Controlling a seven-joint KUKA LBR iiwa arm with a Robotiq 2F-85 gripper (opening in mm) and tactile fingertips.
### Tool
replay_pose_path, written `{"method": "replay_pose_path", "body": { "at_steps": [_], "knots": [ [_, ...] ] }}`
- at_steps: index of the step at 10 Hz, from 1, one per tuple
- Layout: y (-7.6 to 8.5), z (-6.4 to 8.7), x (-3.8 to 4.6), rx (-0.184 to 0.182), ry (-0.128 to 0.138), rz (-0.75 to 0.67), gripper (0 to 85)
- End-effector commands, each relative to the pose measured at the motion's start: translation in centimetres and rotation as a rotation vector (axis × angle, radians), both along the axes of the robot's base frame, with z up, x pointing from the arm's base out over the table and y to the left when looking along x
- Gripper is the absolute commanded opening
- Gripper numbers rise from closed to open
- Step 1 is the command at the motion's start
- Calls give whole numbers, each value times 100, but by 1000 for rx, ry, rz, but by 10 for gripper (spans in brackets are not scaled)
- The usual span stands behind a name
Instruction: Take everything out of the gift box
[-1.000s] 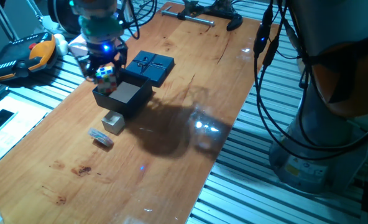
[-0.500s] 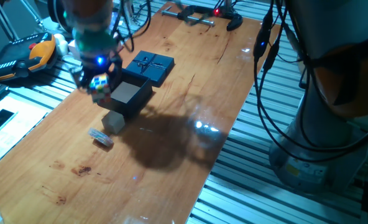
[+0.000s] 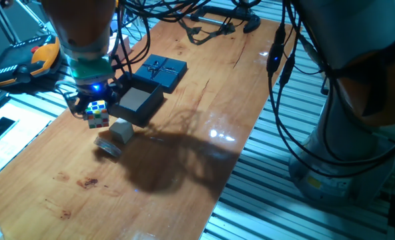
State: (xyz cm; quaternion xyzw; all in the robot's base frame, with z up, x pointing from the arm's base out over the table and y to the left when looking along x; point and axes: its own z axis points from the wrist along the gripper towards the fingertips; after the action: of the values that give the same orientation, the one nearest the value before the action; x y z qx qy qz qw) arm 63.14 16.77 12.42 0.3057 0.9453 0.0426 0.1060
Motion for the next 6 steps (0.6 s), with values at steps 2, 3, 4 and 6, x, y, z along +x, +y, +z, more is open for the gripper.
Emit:
{"method": "replay_pose_path", "body": {
  "at_steps": [2,3,4,6],
  "knots": [
    [-22,7,-5,0,12,-3,7],
    [-33,14,-14,-12,32,-4,7],
    [-33,14,-14,-25,65,6,7],
    [-33,14,-14,-38,116,6,7]
  ]
}}
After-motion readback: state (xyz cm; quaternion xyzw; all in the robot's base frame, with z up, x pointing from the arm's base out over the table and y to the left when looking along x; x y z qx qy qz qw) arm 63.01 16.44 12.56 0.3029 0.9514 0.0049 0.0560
